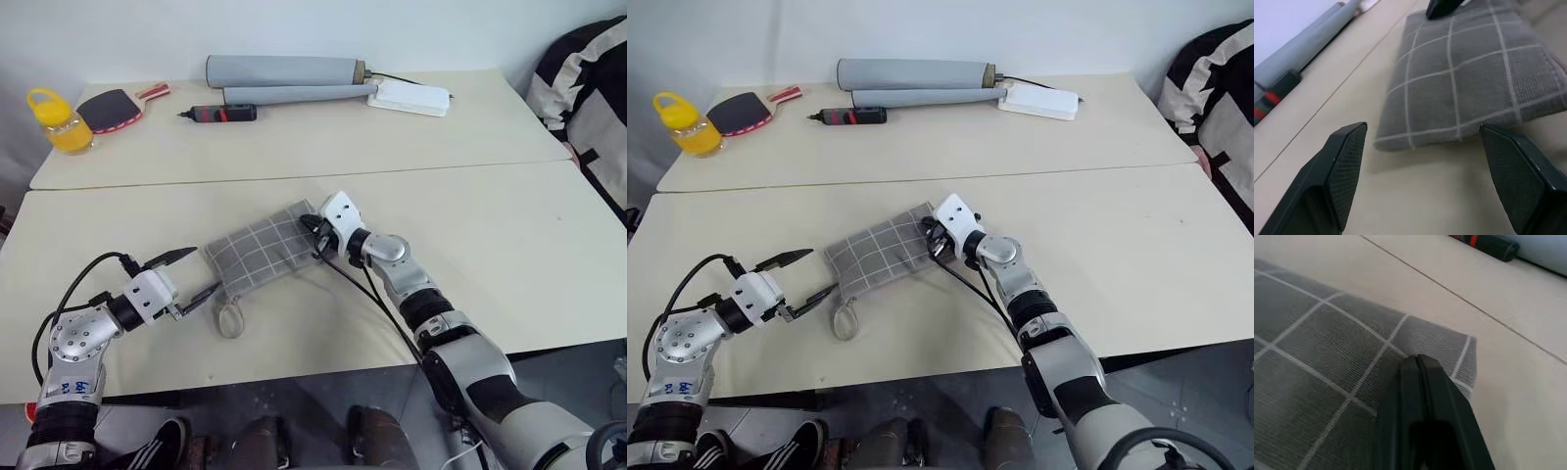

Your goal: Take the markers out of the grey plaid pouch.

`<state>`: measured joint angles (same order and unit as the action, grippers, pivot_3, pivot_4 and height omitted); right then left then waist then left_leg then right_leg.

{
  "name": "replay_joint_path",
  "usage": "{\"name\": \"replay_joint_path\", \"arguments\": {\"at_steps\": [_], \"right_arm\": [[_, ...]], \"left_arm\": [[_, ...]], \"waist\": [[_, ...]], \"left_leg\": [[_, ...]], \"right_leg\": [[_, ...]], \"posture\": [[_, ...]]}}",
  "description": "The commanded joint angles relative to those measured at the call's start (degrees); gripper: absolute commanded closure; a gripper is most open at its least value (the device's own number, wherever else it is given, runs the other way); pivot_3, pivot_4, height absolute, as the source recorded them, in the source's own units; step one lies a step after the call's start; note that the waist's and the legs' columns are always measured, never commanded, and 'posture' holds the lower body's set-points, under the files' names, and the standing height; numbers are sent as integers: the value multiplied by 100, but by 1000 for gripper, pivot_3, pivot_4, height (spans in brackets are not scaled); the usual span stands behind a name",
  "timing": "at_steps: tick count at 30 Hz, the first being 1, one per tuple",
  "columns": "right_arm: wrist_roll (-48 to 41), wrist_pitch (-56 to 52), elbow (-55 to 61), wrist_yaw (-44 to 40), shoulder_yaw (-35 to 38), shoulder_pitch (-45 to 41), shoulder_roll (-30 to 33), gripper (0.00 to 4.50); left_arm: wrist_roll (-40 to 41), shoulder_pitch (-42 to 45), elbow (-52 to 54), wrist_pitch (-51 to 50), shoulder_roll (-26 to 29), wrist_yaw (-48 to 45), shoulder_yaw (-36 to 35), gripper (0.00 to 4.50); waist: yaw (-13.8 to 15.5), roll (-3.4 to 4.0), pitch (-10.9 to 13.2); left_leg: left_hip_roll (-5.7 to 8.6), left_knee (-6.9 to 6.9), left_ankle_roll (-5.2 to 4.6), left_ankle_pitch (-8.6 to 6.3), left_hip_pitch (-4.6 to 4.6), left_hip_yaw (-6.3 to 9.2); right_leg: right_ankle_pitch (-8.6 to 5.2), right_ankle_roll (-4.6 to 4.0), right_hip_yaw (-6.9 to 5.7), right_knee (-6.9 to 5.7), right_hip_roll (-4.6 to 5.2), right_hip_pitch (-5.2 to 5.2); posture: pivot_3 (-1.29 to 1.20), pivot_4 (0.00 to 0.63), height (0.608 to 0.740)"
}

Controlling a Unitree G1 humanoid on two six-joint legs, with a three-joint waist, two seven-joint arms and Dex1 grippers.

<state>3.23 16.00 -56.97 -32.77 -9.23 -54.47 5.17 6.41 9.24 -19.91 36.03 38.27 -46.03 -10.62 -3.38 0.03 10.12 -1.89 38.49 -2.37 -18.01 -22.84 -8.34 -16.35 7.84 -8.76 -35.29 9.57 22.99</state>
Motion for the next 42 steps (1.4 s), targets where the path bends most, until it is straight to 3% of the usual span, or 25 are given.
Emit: {"name": "replay_joint_path", "arguments": {"at_steps": [1, 9, 19, 21, 24, 34, 37, 40, 42], "right_arm": [[84, 73, -96, 48, 10, 3, -3, 4476], [96, 41, -33, 8, 34, -3, 41, 4476], [27, 13, 257, -156, 47, 79, 46, 4476], [12, -1, 289, -146, 83, 96, 72, 4476], [23, -15, 337, -153, 92, 126, 109, 4500], [21, -55, 422, -163, 97, 157, 154, 4500], [-144, -179, 666, -373, 150, 237, 152, 4500], [-561, -507, 1396, -820, 289, 444, 208, 3914], [-1059, -1135, 2316, -1147, 439, 683, 295, 3293]], "left_arm": [[-38, -13, -158, 382, 145, -67, 60, 592], [237, 105, -641, 970, 573, -702, 221, 592], [-739, 613, -932, 1320, -104, 215, 737, 592], [-639, 733, -962, 1243, -158, 163, 853, 592], [-624, 793, -1077, 1284, -83, 237, 835, 1198], [-335, 675, -1016, 1255, 60, 171, 905, 4316], [-315, 654, -892, 1199, 0, 202, 956, 4435], [-382, 620, -760, 1148, -102, 312, 1008, 4500], [-482, 623, -657, 1043, -191, 477, 1012, 4500]], "waist": [[1, 0, 0], [1, 0, 0], [6, 0, 0], [8, 0, 0], [6, 0, 0], [-24, 0, 0], [-23, 0, 0], [-15, 0, 0], [21, 0, 0]], "left_leg": [[0, -6, 0, 0, 7, -4], [0, -17, 1, 1, 22, -13], [4, -26, 0, 1, 46, -16], [4, -27, 0, 1, 47, -16], [5, -27, 0, 1, 47, -17], [1, -33, 1, 1, 52, -17], [2, -35, 0, 1, 53, -17], [3, -34, 0, 1, 52, -17], [4, -34, 0, 1, 51, -15]], "right_leg": [[0, 0, 1, -2, 0, -1], [0, 0, 11, -8, 2, -2], [0, 0, 16, -12, 6, -20], [0, 0, 15, -12, 6, -21], [0, 0, 16, -12, 6, -21], [0, -1, 16, -12, 6, -21], [0, -1, 16, -12, 6, -21], [0, 0, 16, -12, 6, -21], [0, 0, 16, -11, 7, -21]], "posture": [[0, 150, 740], [0, 150, 740], [0, 150, 740], [0, 150, 740], [0, 150, 740], [0, 150, 740], [0, 150, 740], [0, 150, 740], [0, 150, 740]]}}
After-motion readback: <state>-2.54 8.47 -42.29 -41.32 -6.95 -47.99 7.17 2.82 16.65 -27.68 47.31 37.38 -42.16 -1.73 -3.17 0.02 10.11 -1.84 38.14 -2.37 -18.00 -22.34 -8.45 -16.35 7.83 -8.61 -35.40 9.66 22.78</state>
